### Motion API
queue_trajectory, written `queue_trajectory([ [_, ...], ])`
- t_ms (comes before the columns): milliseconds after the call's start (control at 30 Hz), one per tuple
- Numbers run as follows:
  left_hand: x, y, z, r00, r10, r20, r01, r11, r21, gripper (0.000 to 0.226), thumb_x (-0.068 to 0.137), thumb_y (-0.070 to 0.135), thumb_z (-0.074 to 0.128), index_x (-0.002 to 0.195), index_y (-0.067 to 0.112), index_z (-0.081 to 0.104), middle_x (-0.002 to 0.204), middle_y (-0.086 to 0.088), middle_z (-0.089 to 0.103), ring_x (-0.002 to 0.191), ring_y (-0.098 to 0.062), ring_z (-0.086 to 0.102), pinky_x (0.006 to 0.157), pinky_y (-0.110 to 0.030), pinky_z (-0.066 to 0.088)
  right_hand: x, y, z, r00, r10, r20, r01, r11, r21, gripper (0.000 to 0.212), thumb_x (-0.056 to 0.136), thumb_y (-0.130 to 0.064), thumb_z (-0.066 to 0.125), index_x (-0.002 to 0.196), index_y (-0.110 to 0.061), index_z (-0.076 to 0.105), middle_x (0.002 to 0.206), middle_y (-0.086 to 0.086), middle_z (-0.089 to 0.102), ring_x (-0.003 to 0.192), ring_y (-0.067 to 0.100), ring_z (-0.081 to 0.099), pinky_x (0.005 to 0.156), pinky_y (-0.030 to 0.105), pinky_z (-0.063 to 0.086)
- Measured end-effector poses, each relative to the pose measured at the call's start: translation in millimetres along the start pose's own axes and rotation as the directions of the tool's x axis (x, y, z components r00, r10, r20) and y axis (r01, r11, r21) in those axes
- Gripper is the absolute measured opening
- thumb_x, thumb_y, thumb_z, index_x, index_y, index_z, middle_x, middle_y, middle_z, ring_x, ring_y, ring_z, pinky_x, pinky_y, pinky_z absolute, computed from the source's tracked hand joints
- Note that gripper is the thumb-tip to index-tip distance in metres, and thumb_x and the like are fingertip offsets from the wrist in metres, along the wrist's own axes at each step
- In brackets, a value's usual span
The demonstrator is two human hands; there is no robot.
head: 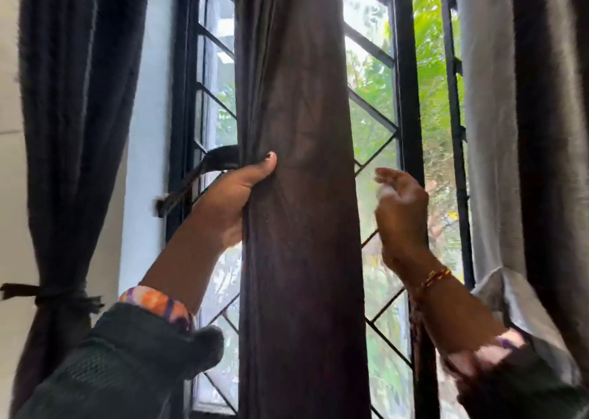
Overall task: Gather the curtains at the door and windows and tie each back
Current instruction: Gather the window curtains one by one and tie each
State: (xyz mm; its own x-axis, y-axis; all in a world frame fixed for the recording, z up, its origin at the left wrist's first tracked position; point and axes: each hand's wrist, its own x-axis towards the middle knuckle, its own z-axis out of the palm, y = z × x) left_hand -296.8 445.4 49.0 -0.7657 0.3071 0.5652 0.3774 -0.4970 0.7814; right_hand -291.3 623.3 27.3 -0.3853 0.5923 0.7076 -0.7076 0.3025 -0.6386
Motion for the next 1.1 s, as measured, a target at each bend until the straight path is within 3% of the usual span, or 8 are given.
queue_trajectory([
  [100, 1, 1, 3, 0.998, 0.009, 0.066, -0.005, 0.998, -0.057, 0.040, 0.091, 0.021, 0.048, 0.067, 0.005, 0.075, 0.070, -0.006, 0.073, 0.062, -0.014, 0.071, 0.058, -0.029, 0.059, -1, -8, -7, 0.801, 0.306, 0.514, -0.441, 0.883, 0.160, 0.035, 0.094, -0.003, 0.040, 0.080, -0.007, 0.072, 0.066, 0.000, 0.068, 0.059, 0.013, 0.065, 0.052, 0.025, 0.052],
  [200, 2, -1, 11, 0.995, 0.024, 0.101, -0.015, 0.996, -0.089, 0.037, 0.088, 0.020, 0.048, 0.070, 0.004, 0.076, 0.074, -0.007, 0.074, 0.065, -0.015, 0.071, 0.063, -0.031, 0.059, -13, -20, -14, 0.604, 0.192, 0.773, -0.523, 0.828, 0.203, 0.068, 0.096, -0.006, 0.030, 0.038, -0.004, 0.065, 0.044, 0.001, 0.063, 0.038, 0.005, 0.060, 0.041, 0.016, 0.050],
  [367, 1, 2, 11, 0.995, 0.037, 0.090, -0.032, 0.997, -0.066, 0.043, 0.092, 0.018, 0.045, 0.066, 0.004, 0.075, 0.070, -0.007, 0.073, 0.062, -0.015, 0.071, 0.060, -0.031, 0.059, -8, -25, -18, 0.522, 0.128, 0.843, -0.589, 0.769, 0.248, 0.060, 0.093, -0.010, 0.038, 0.041, -0.004, 0.067, 0.047, 0.003, 0.066, 0.041, 0.008, 0.062, 0.042, 0.019, 0.052],
  [533, 2, 1, 10, 0.998, 0.050, 0.042, -0.050, 0.999, -0.002, 0.043, 0.093, 0.018, 0.047, 0.063, 0.005, 0.075, 0.067, -0.006, 0.073, 0.058, -0.015, 0.070, 0.056, -0.028, 0.059, 2, -23, -14, 0.484, 0.167, 0.859, -0.639, 0.738, 0.217, 0.023, 0.049, -0.022, 0.067, 0.061, -0.003, 0.074, 0.062, 0.007, 0.071, 0.052, 0.014, 0.067, 0.055, 0.027, 0.057],
  [700, 2, -8, 11, 0.951, 0.263, -0.161, -0.217, 0.941, 0.259, 0.031, 0.087, 0.021, 0.060, 0.113, 0.004, 0.063, 0.095, -0.006, 0.071, 0.075, -0.011, 0.071, 0.066, -0.024, 0.058, 9, -25, -18, 0.470, 0.253, 0.845, -0.613, 0.783, 0.107, 0.019, 0.065, -0.016, 0.060, 0.059, -0.004, 0.073, 0.063, 0.007, 0.071, 0.053, 0.015, 0.067, 0.058, 0.028, 0.057],
  [833, 16, -21, -1, 0.551, 0.830, 0.089, -0.516, 0.255, 0.818, 0.063, 0.081, 0.012, 0.066, 0.137, 0.003, 0.039, 0.109, -0.001, 0.060, 0.098, 0.004, 0.055, 0.094, -0.017, 0.045, 12, -26, -21, 0.636, 0.356, 0.684, -0.517, 0.855, 0.036, 0.028, 0.085, -0.001, 0.058, 0.059, -0.005, 0.068, 0.054, 0.005, 0.067, 0.046, 0.014, 0.062, 0.049, 0.028, 0.056],
  [967, 19, -28, 5, 0.330, 0.880, 0.343, -0.340, -0.229, 0.912, 0.050, 0.089, 0.016, 0.042, 0.138, 0.010, 0.036, 0.106, -0.017, 0.044, 0.087, -0.026, 0.046, 0.059, -0.037, 0.050, 8, -26, -23, 0.905, 0.177, 0.387, -0.199, 0.980, 0.017, 0.005, 0.079, -0.009, 0.070, 0.075, -0.006, 0.069, 0.052, -0.001, 0.066, 0.050, 0.011, 0.061, 0.044, 0.018, 0.048],
  [1100, 22, -27, 26, 0.217, 0.768, 0.603, -0.350, -0.516, 0.782, 0.045, 0.096, 0.026, 0.033, 0.132, 0.004, 0.048, 0.122, -0.008, 0.034, 0.106, -0.028, 0.039, 0.084, -0.038, 0.038, 6, -26, -21, 0.932, -0.344, 0.116, 0.362, 0.904, -0.227, 0.005, 0.075, -0.009, 0.072, 0.074, -0.015, 0.070, 0.070, 0.002, 0.068, 0.064, 0.011, 0.061, 0.060, 0.017, 0.045],
])
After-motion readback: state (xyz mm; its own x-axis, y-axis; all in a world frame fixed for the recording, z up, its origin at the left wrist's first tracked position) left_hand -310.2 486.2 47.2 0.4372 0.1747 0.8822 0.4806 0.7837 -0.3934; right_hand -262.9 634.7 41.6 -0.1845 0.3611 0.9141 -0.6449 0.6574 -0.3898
